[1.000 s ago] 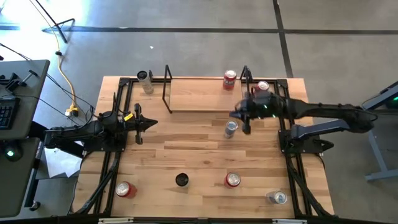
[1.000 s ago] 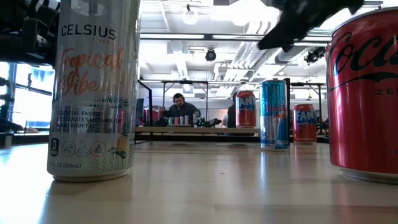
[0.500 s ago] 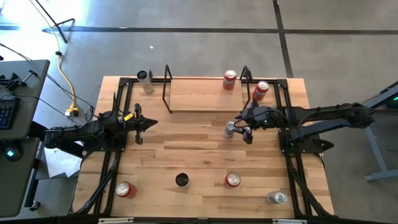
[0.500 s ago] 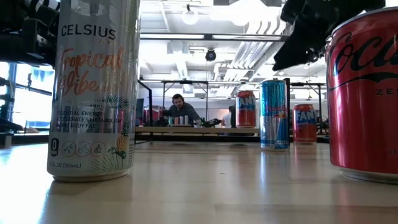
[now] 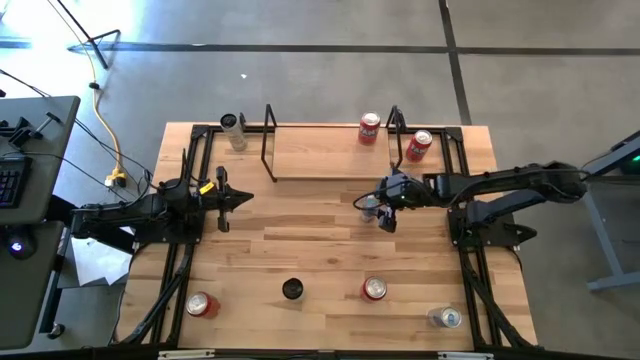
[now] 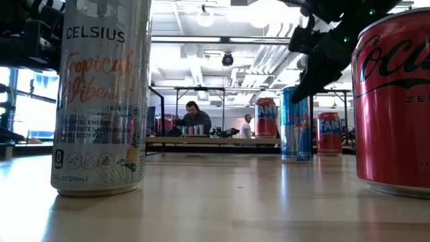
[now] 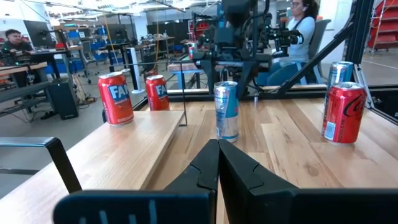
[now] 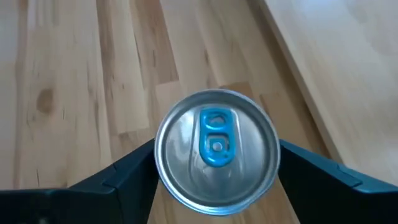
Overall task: Place canned beverage on shelf
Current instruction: Put the top blue soda can on the shelf
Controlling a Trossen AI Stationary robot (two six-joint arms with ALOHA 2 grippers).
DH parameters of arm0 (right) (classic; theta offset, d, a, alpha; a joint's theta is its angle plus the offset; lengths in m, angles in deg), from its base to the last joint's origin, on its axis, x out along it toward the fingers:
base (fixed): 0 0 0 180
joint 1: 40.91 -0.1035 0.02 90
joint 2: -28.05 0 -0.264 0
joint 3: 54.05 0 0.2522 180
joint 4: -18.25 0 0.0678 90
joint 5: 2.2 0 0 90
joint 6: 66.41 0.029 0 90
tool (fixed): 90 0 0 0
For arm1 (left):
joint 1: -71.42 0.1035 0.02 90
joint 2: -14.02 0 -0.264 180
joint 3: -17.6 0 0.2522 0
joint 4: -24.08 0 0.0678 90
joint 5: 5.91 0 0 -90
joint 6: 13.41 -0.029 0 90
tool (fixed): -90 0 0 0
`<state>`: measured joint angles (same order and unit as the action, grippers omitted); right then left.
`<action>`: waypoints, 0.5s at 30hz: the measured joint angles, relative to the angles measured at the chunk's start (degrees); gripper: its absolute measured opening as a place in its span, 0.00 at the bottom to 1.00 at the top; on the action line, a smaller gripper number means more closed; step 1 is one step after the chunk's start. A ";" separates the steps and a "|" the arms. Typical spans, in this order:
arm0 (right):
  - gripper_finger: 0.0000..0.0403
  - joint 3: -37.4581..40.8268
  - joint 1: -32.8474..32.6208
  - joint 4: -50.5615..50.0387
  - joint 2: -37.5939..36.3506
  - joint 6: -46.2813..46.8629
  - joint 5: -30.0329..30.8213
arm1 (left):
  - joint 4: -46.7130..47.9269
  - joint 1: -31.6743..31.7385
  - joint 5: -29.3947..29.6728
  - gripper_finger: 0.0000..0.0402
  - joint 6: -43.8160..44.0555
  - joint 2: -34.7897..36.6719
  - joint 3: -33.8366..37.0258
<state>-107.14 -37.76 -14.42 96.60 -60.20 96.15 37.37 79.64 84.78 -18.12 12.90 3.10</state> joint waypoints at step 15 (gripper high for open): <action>0.55 -13.19 4.82 0.98 2.13 -1.01 -3.22 | 0.00 -0.01 0.00 0.00 0.00 -0.01 0.00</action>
<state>-120.33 -32.94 -13.44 98.74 -61.21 92.93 37.37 79.63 84.78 -18.12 12.89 3.10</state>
